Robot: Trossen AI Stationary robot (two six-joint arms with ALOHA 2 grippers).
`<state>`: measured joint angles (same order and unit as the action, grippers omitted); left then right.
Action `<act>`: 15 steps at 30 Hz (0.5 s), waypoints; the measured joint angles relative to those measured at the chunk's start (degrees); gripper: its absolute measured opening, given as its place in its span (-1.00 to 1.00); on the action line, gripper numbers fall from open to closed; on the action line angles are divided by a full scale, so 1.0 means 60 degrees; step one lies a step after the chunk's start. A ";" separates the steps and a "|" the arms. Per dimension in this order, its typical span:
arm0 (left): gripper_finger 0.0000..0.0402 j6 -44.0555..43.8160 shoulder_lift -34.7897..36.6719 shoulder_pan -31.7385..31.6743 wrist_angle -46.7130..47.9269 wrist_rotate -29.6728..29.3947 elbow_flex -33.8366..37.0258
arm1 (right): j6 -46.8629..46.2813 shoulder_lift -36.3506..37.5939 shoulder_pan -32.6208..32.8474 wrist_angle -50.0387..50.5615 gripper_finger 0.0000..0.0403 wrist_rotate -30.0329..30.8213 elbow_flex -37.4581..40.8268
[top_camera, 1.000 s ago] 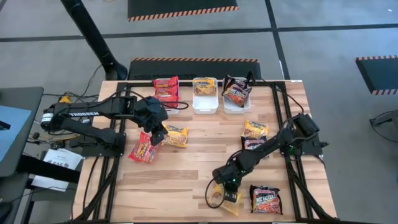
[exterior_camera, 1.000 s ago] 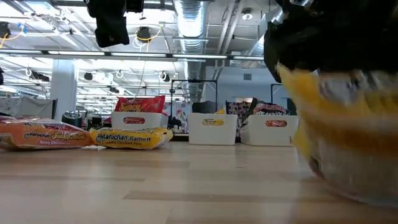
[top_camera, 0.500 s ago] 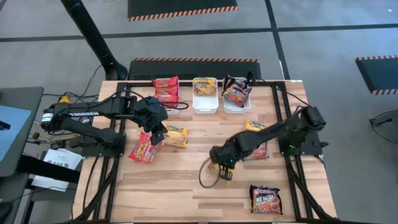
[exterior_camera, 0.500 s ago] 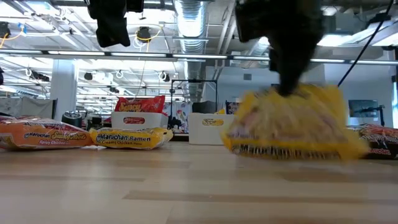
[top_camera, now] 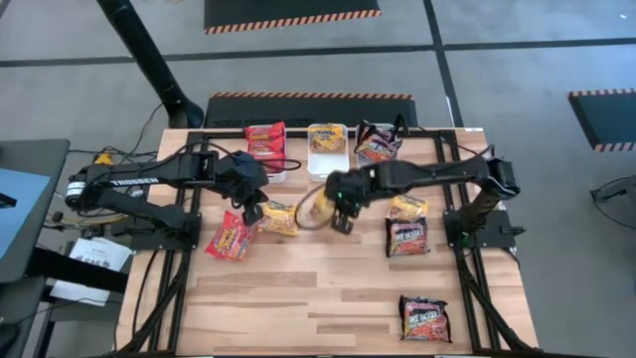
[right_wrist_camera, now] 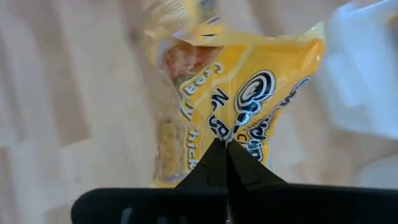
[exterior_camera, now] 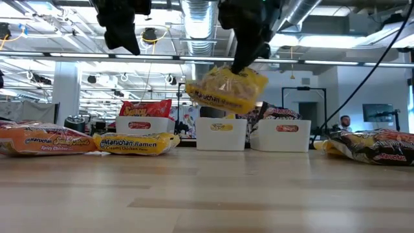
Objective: Sort Maruchan noodles
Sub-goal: Put the yellow noodle pack into the middle white bin
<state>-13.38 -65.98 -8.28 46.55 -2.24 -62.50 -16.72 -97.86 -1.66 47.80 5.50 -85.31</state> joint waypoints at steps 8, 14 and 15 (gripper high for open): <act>-1.00 0.0127 -0.0002 -0.0277 0.0005 0.0004 0.0000 | 0.1805 0.0000 -0.1514 0.0154 -0.98 0.0906 -0.0813; -1.00 0.0119 -0.0003 -0.0373 0.0003 0.0004 0.0000 | 0.3285 0.0000 -0.2630 -0.0083 -0.98 0.1559 -0.1126; -1.00 0.0120 -0.0003 -0.0389 0.0003 0.0004 0.0000 | 0.3605 0.0000 -0.2807 -0.0185 -0.98 0.1587 -0.1130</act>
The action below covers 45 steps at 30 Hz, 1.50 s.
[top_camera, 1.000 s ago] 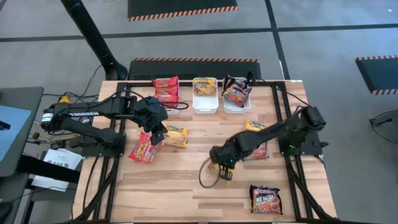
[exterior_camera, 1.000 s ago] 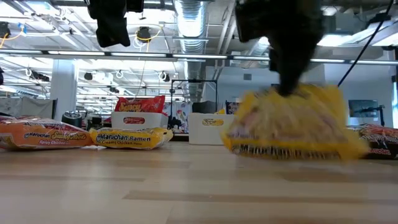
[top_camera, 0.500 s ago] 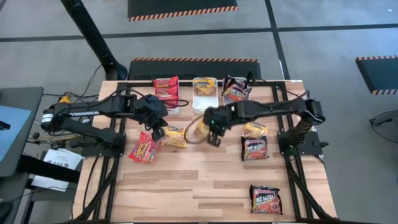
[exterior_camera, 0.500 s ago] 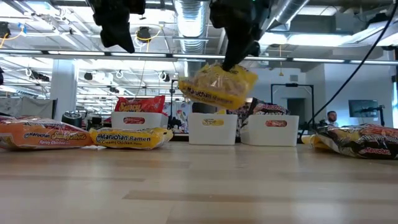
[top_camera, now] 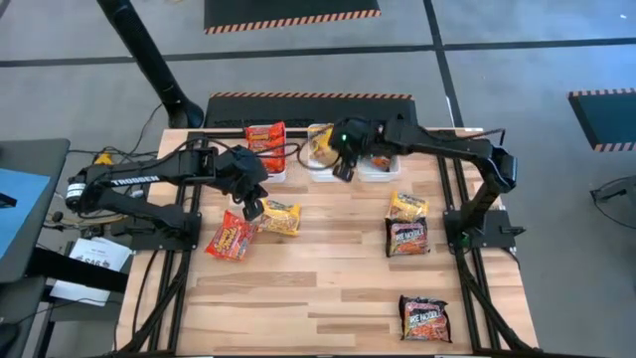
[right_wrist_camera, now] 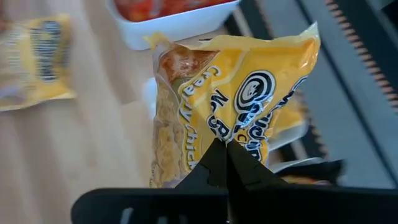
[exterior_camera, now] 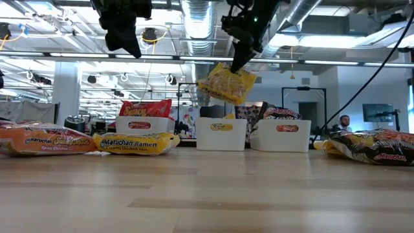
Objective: Sort Maruchan noodles
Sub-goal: Put the yellow noodle pack into the middle white bin
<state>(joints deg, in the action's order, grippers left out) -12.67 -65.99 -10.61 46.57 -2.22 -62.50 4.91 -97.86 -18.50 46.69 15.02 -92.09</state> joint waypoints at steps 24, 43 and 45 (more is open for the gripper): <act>-1.00 -0.0434 0.0000 -0.0278 -0.0007 -0.0524 0.0000 | 0.4258 -0.1271 -0.1884 -0.1959 -0.98 -0.0682 -0.0007; -1.00 -0.0860 -0.0001 -0.0732 0.0004 -0.0503 0.0004 | 0.5548 -0.2189 -0.1517 -0.2110 -0.78 0.0078 -0.0011; -1.00 -0.0860 0.0000 -0.0732 0.0003 -0.0502 0.0004 | 0.5547 -0.2189 -0.1471 -0.2171 -0.70 0.0094 -0.0011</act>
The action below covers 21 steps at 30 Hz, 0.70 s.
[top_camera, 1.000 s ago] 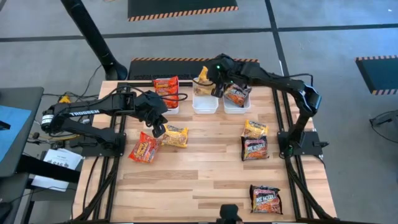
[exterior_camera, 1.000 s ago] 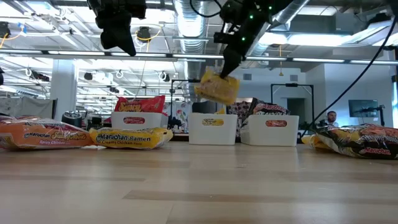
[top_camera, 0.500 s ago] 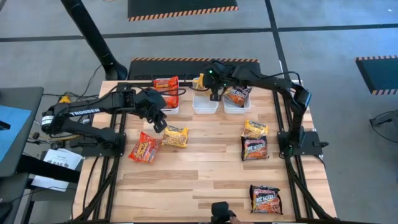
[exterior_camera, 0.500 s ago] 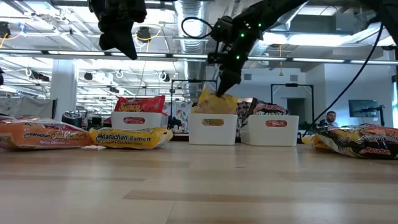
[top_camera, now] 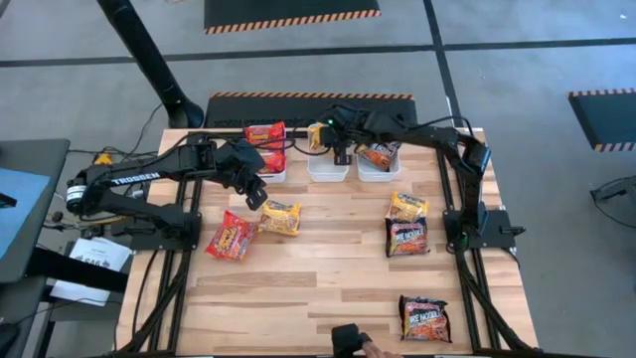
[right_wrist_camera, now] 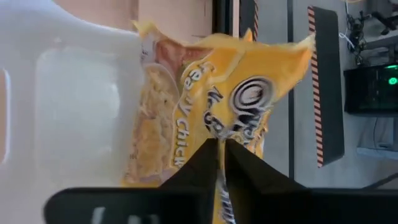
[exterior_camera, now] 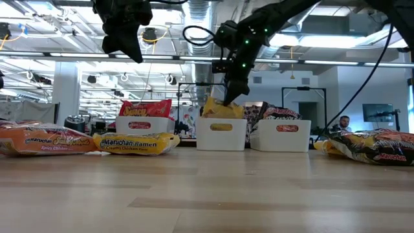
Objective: Sort Maruchan noodles
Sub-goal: Put the yellow noodle pack into the middle white bin, then put the black noodle pack into the right white bin
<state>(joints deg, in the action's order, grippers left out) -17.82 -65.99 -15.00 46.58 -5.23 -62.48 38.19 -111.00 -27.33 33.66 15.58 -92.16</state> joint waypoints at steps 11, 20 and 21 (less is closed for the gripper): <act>-1.00 0.0000 0.0001 0.0000 0.0004 0.0005 0.0000 | -0.0736 0.0011 0.0069 0.0565 -0.31 0.1153 -0.0406; -1.00 0.0266 -0.0001 0.0000 0.0042 0.0006 0.0000 | -0.3407 0.0088 0.0513 0.4638 -0.31 0.0860 -0.2791; -1.00 0.0277 -0.0001 0.0000 0.0029 0.0007 0.0000 | -0.3777 0.0095 0.0568 0.5048 -0.31 0.0857 -0.2918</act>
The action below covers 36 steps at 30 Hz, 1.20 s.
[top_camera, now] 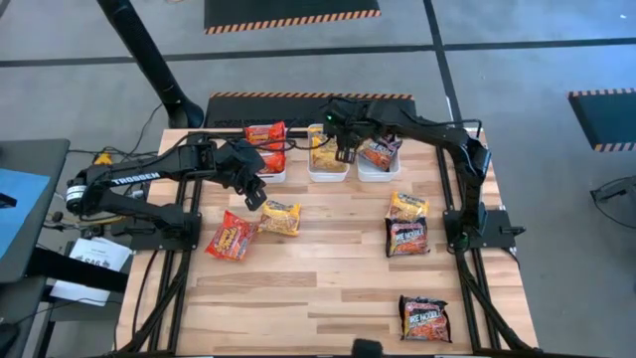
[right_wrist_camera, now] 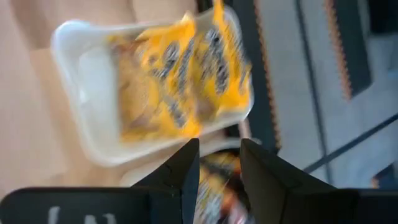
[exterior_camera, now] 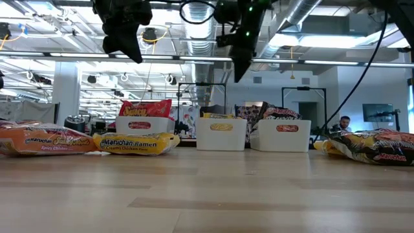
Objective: Sort Maruchan noodles
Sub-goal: Put the black noodle pack into the right white bin
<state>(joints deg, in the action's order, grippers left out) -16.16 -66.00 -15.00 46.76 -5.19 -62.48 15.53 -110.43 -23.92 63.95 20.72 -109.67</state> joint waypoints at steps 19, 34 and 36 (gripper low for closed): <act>-1.00 0.0809 0.0002 0.0000 -0.0020 0.0003 0.0000 | -0.6240 0.1650 0.2563 0.3879 -0.33 -0.2307 0.3749; -1.00 0.1011 0.0000 0.0000 -0.0053 0.0024 0.0000 | -1.2118 0.5707 0.5026 0.2167 -0.33 -0.2640 0.7699; -1.00 0.0959 0.0001 0.0000 -0.0053 0.0025 0.0000 | -1.2598 0.6282 0.5148 0.1843 -0.33 -0.2737 0.8166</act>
<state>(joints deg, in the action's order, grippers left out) -10.41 -65.99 -15.00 46.44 -5.04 -62.48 -60.06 -72.74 6.97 75.00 4.30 -60.67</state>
